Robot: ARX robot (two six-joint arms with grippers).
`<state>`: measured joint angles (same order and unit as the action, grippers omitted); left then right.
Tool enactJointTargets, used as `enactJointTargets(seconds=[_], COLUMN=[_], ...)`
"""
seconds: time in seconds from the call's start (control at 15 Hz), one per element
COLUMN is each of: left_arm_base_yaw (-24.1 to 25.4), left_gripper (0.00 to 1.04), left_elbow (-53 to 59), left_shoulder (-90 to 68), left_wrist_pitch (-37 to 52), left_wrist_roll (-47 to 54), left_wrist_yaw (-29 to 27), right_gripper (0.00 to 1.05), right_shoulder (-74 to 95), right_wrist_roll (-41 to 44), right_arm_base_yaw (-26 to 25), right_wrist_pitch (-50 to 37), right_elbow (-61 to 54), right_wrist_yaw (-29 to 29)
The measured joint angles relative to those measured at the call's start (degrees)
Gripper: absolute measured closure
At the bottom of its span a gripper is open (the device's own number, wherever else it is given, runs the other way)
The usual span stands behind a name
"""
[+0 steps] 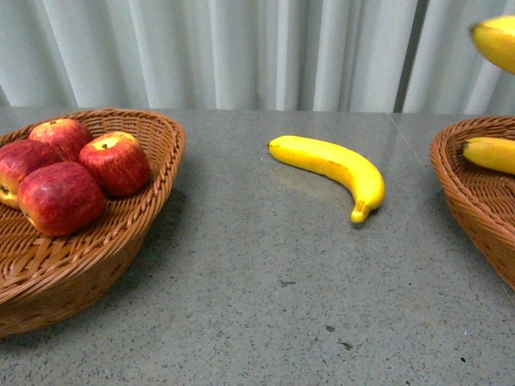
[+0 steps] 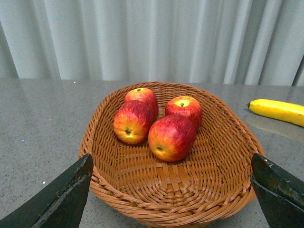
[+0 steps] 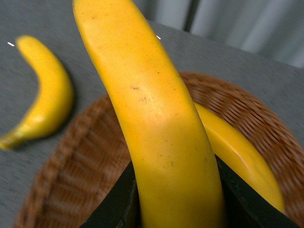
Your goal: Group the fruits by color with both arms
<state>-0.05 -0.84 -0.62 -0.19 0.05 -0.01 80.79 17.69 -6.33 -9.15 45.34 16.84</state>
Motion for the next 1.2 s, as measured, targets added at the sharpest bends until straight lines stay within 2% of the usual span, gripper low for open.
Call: enactJointTargets(seconds=[0.07, 0.2, 0.33, 0.47, 0.53, 0.73, 0.93, 1.0, 1.07, 1.2], left_arm_base_yaw=[0.00, 0.00, 0.00, 0.00, 0.00, 0.00, 0.00, 0.00, 0.00, 0.00], left_gripper=[0.07, 0.07, 0.07, 0.07, 0.07, 0.07, 0.07, 0.07, 0.07, 0.07], left_elbow=[0.00, 0.00, 0.00, 0.00, 0.00, 0.00, 0.00, 0.00, 0.00, 0.00], left_shoulder=[0.00, 0.00, 0.00, 0.00, 0.00, 0.00, 0.00, 0.00, 0.00, 0.00], left_wrist_pitch=[-0.02, -0.02, -0.02, -0.02, 0.00, -0.02, -0.02, -0.02, -0.02, -0.02], left_wrist_roll=[0.02, 0.02, 0.00, 0.00, 0.00, 0.00, 0.00, 0.00, 0.00, 0.00], left_wrist_yaw=[0.00, 0.00, 0.00, 0.00, 0.00, 0.00, 0.00, 0.00, 0.00, 0.00], right_gripper=[0.70, 0.70, 0.70, 0.47, 0.32, 0.05, 0.07, 0.07, 0.07, 0.07], right_shoulder=[-1.57, -5.18, -8.46, -11.19, -12.92, -13.66, -6.01, 6.14, 16.55, 25.55], right_wrist_roll=[3.34, 9.25, 14.08, 15.37, 14.93, 12.31, 7.19, 3.85, 1.42, -1.33], right_arm_base_yaw=[-5.03, -10.36, -13.16, -12.66, -10.49, -3.23, 8.55, 15.65, 20.15, 23.96], right_wrist_pitch=[0.42, 4.20, 8.46, 10.40, 10.51, 9.70, 1.38, -1.73, -0.59, 2.51], right_elbow=[-2.43, -6.03, -8.68, -9.92, -9.94, -8.41, 1.09, 10.10, 17.97, 27.47], right_wrist_yaw=[1.05, 3.98, 6.27, 7.48, 7.37, 5.42, 1.14, -0.94, -1.73, -2.62])
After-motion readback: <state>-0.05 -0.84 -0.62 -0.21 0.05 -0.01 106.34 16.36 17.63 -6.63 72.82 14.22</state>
